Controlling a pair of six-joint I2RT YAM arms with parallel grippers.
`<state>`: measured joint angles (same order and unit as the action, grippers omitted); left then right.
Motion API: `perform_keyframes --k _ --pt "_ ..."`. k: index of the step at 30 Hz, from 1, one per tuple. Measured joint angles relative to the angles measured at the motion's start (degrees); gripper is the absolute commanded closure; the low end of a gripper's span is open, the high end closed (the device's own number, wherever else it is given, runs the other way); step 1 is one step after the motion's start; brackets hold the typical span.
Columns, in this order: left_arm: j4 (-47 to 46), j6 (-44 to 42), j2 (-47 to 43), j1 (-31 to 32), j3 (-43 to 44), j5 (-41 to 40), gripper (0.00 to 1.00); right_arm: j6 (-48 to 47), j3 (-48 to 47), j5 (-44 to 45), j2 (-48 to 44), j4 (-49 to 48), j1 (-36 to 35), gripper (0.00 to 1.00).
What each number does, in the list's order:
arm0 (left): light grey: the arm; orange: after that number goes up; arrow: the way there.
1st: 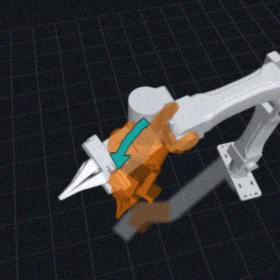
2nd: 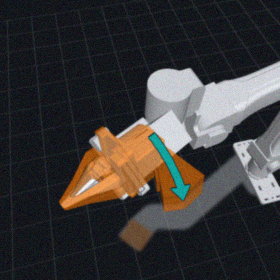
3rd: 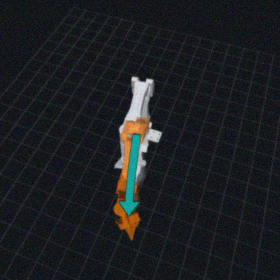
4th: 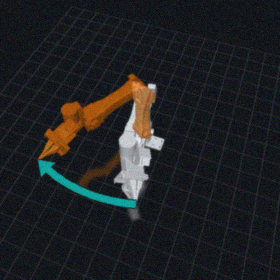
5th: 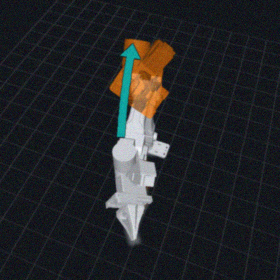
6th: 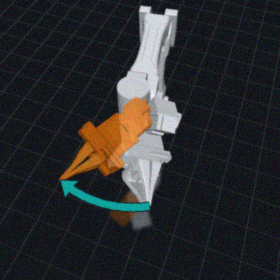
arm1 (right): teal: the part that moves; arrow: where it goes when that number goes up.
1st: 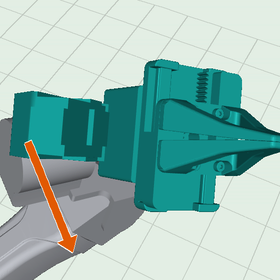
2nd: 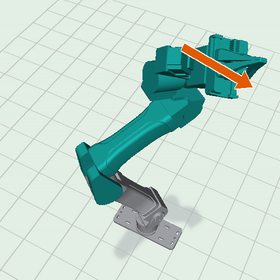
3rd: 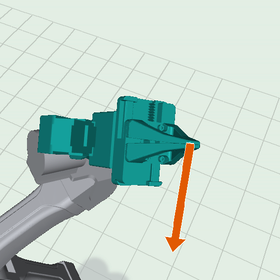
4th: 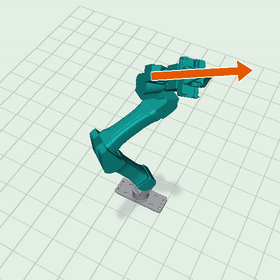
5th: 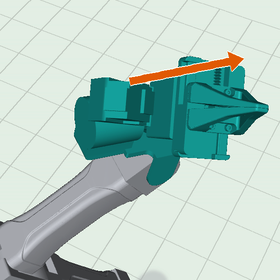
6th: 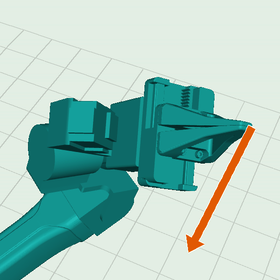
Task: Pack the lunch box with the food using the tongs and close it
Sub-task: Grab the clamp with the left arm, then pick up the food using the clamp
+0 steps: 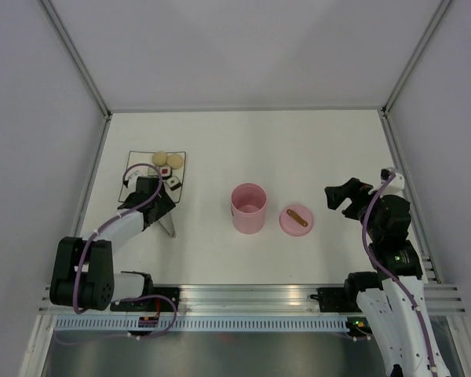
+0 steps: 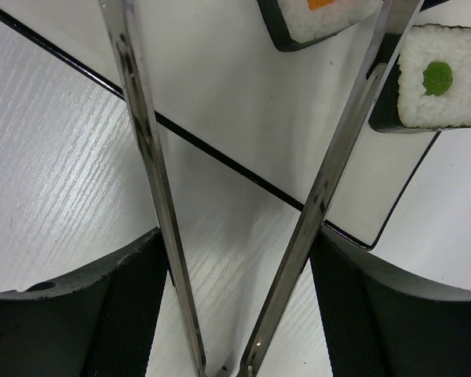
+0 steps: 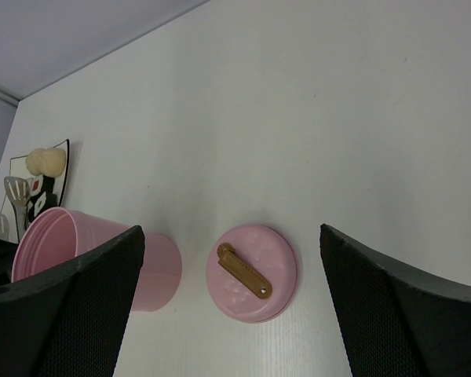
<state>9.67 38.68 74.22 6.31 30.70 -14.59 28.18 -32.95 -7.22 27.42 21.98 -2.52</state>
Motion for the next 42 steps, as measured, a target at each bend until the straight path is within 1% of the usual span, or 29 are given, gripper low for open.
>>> perform_keyframes --k 1,6,8,10,13,19,23,26,32,36,42 --pt "-0.24 0.0 0.39 0.0 0.22 0.04 0.29 0.13 0.0 -0.11 0.0 0.07 0.0 0.02" --pt "-0.81 0.0 1.9 0.02 1.11 0.15 0.37 0.59 0.0 -0.48 -0.42 0.81 0.0 0.02" --pt "-0.83 0.04 2.01 0.09 1.16 0.17 0.42 0.61 0.0 -0.48 -0.76 0.85 0.0 0.02" --pt "-0.72 0.07 1.75 0.15 1.16 0.26 0.45 0.81 0.0 -0.46 -0.85 0.81 0.0 0.02" --pt "0.59 0.02 -0.35 0.2 1.18 0.28 0.47 1.22 0.0 -0.48 -0.55 0.7 0.0 0.02" --pt "7.13 -0.07 -10.45 0.2 3.58 0.0 0.46 2.36 0.0 -0.76 0.28 -0.15 0.0 0.02" --pt "10.69 -0.13 -17.0 0.2 6.05 0.13 0.45 2.47 0.0 -3.04 0.44 -1.68 0.0 0.02" --pt "14.38 -0.57 -19.63 0.2 8.66 1.11 0.45 2.21 0.02 -4.44 0.92 -2.16 0.0 0.02" --pt "22.6 -3.34 -19.43 0.2 16.09 1.86 0.44 2.03 0.57 -5.86 2.49 -3.74 0.0 0.02" --pt "27.5 -5.75 -17.9 0.2 20.52 2.45 0.41 2.03 1.25 -6.01 2.73 -4.07 0.0 0.02" --pt "33.09 -8.35 -15.67 0.17 21.77 5.27 0.4 2.43 3.74 -2.34 0.59 -2.73 0.0 0.02"
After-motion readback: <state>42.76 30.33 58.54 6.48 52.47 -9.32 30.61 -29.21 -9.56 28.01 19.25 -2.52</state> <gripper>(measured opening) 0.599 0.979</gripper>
